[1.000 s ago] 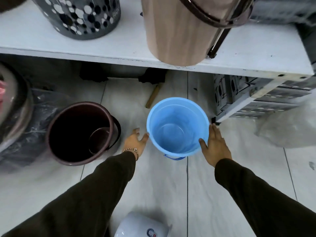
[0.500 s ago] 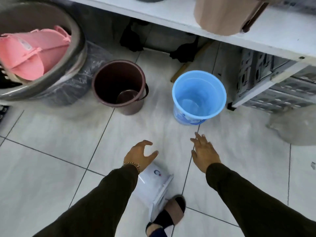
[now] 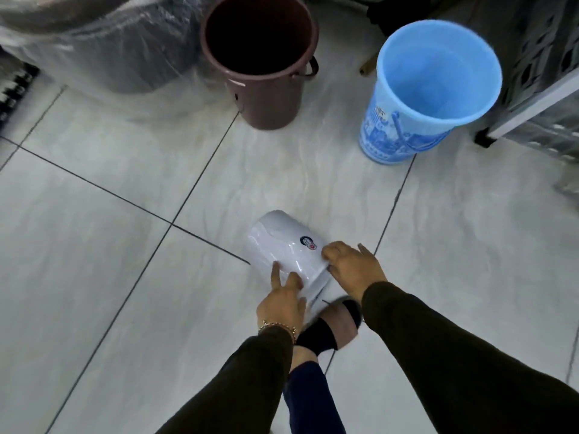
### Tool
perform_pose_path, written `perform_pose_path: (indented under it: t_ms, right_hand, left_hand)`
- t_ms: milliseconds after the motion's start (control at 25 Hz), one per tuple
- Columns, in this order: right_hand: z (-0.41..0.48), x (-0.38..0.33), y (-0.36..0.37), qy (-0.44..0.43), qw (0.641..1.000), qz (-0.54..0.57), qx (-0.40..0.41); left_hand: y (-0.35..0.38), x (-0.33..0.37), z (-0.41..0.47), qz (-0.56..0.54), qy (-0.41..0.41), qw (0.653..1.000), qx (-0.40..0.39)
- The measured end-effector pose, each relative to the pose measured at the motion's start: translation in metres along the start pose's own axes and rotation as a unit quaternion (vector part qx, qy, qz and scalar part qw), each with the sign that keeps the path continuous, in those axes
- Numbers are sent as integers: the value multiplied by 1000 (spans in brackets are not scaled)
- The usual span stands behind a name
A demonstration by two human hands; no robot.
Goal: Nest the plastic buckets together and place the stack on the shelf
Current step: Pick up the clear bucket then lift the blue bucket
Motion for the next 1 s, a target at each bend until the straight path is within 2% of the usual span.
perform_pose_path:
  t_ms: [120, 200, 320, 400, 520, 640, 680, 800, 880, 960, 1000]
  right_hand:
    - [-1, -5, -16, -32, 987, 54, 151]
    - [8, -3, -40, -8, 980, 69, 187]
    - [26, 8, -57, 81, 987, 67, 124]
    - [33, 18, -54, 121, 985, 104, 71]
    - [34, 24, -47, 127, 980, 154, 1]
    - [37, 26, -49, 103, 978, 179, -40]
    - [38, 24, -51, 92, 975, 193, -53]
    - [37, 28, -71, 79, 963, 250, -58]
    - [36, 42, -91, 118, 952, 280, -26]
    - [35, 62, -114, 200, 914, 352, 10]
    - [37, 74, -127, 248, 876, 412, 32]
  left_hand:
    - [-20, 3, -5, -49, 25, 997, 62]
    - [-48, 8, 5, -144, -10, 983, 117]
    - [-77, 5, 43, -276, -74, 952, 110]
    - [-81, -1, 72, -322, -115, 936, 87]
    - [-77, -15, 103, -342, -172, 921, 67]
    - [-88, -17, 106, -452, -230, 860, 44]
    - [-91, -19, 105, -465, -232, 854, 33]
    - [-109, -7, 107, -422, -214, 881, 19]
    - [-131, 14, 109, -394, -201, 895, 55]
    - [-154, 44, 115, -380, -163, 905, 103]
    - [-165, 62, 121, -382, -136, 906, 117]
Point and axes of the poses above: each hand's wrist, its own z-axis towards the middle knuckle, its own y-axis out of the palm, x = y × z, the point moved 1 cm from there along z, towards the middle knuckle, and after that the axes turned 6 degrees about y, right-handed, at the moved point
